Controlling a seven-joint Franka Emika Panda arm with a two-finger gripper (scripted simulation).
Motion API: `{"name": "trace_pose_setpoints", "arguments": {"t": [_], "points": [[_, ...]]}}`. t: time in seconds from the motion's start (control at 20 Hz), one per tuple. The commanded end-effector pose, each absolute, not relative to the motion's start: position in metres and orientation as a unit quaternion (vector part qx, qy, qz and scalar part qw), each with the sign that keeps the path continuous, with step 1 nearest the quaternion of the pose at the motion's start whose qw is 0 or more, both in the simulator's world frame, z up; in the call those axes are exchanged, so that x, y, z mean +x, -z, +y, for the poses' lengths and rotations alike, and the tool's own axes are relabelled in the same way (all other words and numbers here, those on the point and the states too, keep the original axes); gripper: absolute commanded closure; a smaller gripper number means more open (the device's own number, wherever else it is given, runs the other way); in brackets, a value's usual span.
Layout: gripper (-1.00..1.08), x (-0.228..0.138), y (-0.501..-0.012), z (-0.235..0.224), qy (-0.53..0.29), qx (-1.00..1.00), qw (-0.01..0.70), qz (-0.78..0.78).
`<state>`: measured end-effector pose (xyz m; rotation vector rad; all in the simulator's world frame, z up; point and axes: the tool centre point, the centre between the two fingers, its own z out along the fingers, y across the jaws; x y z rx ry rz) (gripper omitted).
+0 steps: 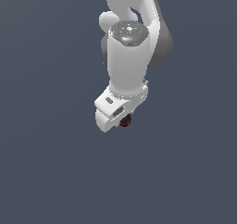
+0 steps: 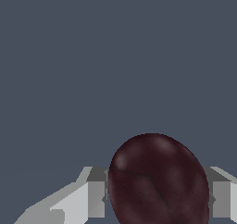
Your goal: Pick up the object and move it to a goal position.
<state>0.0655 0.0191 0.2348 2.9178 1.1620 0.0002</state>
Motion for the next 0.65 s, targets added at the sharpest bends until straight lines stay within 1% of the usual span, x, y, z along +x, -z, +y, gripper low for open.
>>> {"name": "trace_pose_setpoints", "arguments": {"t": [0.0, 0.3, 0.6], "points": [[1.08, 0.064, -0.252, 0.021, 0.0, 0.929, 0.0, 0.37], [1.08, 0.063, -0.272, 0.024, 0.0, 0.929, 0.0, 0.37], [1.08, 0.064, -0.269, 0.023, 0.0, 0.929, 0.0, 0.37]]}}
